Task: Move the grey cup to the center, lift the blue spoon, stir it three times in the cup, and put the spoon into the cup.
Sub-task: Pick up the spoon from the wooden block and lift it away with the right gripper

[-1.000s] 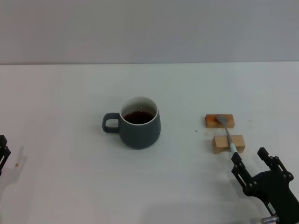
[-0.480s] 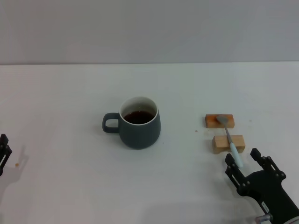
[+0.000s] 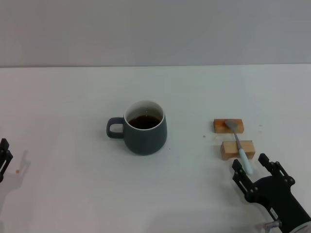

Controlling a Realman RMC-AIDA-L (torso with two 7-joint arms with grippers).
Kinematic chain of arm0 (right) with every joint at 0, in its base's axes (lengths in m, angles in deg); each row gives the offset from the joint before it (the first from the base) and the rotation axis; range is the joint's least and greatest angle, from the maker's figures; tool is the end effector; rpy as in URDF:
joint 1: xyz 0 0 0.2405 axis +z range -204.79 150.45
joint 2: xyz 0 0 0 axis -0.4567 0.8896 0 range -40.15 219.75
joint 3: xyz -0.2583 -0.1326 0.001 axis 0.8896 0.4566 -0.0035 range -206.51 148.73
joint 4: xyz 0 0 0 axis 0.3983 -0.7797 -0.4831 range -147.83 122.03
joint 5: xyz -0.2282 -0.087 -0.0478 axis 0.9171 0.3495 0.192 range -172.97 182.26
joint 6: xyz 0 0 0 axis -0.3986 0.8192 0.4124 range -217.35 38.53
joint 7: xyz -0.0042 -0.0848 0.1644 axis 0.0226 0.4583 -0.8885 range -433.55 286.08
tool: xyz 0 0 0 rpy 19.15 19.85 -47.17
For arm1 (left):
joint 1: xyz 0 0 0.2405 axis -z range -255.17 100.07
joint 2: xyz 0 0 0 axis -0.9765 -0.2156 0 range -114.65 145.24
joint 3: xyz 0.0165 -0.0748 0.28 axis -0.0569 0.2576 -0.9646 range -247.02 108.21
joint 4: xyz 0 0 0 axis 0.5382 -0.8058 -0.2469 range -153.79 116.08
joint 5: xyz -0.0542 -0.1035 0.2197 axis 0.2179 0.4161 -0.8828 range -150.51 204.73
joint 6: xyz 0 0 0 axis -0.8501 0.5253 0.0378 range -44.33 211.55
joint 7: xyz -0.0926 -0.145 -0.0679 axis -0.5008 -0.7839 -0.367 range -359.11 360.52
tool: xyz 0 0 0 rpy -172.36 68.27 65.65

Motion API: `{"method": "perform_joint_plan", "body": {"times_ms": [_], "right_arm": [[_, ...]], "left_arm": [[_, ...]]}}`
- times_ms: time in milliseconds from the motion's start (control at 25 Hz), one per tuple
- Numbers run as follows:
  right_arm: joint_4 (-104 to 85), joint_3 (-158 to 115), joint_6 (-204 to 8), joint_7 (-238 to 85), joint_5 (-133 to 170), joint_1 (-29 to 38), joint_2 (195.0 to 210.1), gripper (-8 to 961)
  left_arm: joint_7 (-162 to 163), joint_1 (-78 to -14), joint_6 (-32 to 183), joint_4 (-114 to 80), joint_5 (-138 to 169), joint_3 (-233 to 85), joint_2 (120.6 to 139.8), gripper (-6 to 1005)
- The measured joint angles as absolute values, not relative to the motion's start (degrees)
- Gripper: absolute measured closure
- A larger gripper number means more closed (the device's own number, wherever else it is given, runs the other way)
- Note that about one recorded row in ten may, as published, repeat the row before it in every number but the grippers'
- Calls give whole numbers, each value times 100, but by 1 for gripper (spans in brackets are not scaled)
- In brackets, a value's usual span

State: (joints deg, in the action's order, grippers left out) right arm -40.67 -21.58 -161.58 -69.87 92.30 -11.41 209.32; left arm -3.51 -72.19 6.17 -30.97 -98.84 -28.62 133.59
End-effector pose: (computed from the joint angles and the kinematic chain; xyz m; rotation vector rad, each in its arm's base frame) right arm 0.3550 0.2636 -0.1742 -1.8359 0.7406 0.6778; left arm -0.4487 0.2610 -0.0460 -1.4799 -0.5886 -0.5698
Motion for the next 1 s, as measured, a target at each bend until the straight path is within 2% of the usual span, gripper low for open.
{"method": "perform_joint_plan", "body": {"times_ms": [1000], "right_arm": [[-4029, -2160, -16085, -7121, 9227, -1100, 20928, 291]], "left_arm": [[-351, -7192, 638, -3082, -9880, -2862, 13359, 140]]}}
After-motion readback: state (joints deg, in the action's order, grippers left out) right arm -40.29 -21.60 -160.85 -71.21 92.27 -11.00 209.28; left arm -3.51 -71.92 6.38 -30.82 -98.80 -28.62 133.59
